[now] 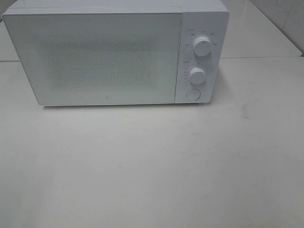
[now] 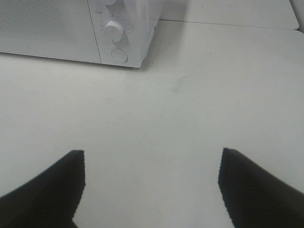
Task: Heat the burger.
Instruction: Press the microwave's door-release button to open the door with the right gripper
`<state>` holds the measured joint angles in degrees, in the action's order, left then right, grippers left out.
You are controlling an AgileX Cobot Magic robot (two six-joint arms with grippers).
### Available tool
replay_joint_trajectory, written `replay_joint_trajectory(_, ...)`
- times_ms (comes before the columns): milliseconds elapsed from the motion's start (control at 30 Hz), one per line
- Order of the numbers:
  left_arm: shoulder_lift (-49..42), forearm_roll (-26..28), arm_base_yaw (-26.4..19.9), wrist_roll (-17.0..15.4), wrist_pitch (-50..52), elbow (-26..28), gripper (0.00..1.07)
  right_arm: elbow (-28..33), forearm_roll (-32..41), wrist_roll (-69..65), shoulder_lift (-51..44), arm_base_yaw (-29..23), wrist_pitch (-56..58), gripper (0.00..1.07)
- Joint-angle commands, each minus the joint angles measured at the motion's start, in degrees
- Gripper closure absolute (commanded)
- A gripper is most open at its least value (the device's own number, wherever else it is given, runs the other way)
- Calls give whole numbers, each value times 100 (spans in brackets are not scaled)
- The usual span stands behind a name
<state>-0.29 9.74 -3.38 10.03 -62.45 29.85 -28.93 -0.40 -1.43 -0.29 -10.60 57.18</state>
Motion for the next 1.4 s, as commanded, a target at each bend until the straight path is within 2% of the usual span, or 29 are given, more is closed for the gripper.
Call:
replay_joint_trajectory(33,-97,17,-17,11,74,-11,9,17,40,17,-155,40,-34,32)
replay_joint_trajectory(300,-97,17,-17,11,74,-11,9,-149,40,17,166,40,-596,32)
replay_joint_trajectory(567,-97,17,-17,11,74,-11,9,109,40,-80,1031,40,-2647,32)
replay_joint_trajectory(667,-97,17,-17,11,74,-11,9,160,40,-80,1134,40,-2796,32)
replay_joint_trajectory(933,-97,17,-17,11,74,-11,9,544,0,-80,2257,40,-4366,32)
replay_joint_trajectory(1267,-97,17,-17,11,74,-11,9,584,0,-80,3478,40,-5821,32)
replay_joint_trajectory(1400,-97,17,-17,11,74,-11,9,584,0,-80,4206,40,-6767,32)
